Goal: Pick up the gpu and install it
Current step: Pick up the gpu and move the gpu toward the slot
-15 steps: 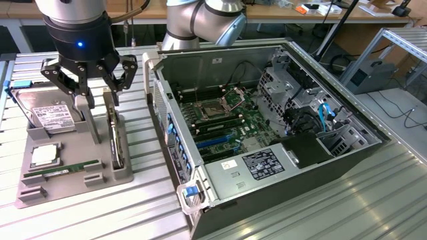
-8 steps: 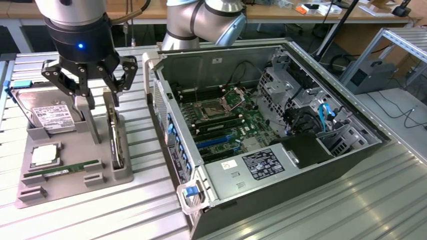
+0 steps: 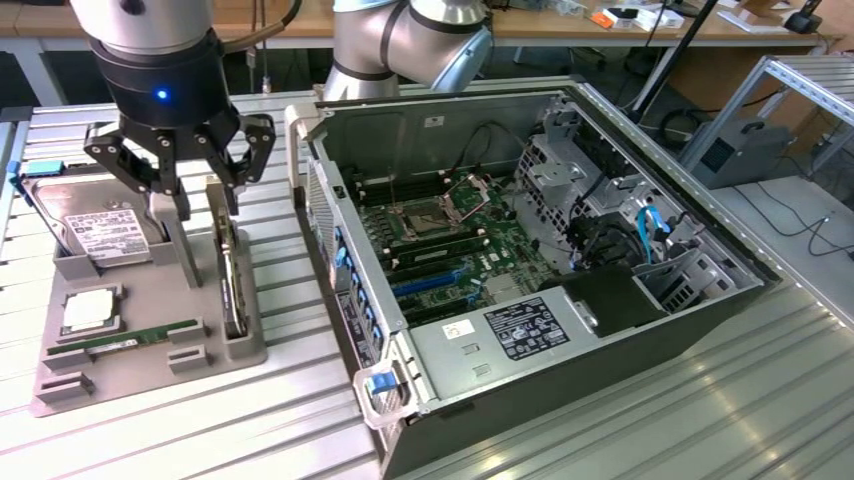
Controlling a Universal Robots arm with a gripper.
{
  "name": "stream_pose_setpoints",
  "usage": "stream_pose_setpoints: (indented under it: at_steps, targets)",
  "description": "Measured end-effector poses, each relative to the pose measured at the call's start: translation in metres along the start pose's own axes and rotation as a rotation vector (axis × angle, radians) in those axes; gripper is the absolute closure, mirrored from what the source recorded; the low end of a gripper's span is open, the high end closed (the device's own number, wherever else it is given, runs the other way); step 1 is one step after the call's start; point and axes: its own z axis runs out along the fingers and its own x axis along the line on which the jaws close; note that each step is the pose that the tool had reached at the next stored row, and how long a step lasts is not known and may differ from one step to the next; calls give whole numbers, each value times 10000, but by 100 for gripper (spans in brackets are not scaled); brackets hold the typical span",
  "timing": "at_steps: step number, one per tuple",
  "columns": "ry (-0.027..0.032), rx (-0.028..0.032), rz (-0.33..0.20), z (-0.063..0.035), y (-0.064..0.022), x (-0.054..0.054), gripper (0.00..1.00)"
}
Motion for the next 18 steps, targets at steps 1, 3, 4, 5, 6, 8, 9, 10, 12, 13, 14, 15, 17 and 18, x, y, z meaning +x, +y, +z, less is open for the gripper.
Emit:
stream_pose_setpoints:
  at_steps: [1, 3, 4, 5, 6, 8, 9, 10, 12, 13, 14, 15, 17, 18]
  targets:
    - [0, 0, 0, 3, 0, 0, 52]
    - [0, 0, 0, 11, 0, 0, 52]
    - [-1, -1, 0, 20, -1, 0, 52]
    - [0, -1, 0, 27, -1, 1, 52]
    - [-1, 1, 0, 37, -2, 1, 52]
    - [0, 2, 0, 50, -2, 1, 52]
    - [-1, 4, 0, 57, -3, 1, 52]
    - [-1, 6, -1, 63, -3, 1, 52]
    - [-2, 9, 0, 75, -4, 2, 52]
    - [-1, 13, 0, 86, -5, 2, 52]
    - [-2, 13, 1, 93, -8, 3, 52]
    - [-2, 14, 0, 100, -11, 2, 52]
    - [-2, 22, 0, 141, -26, 2, 52]
    - [-2, 24, 0, 154, -28, 2, 52]
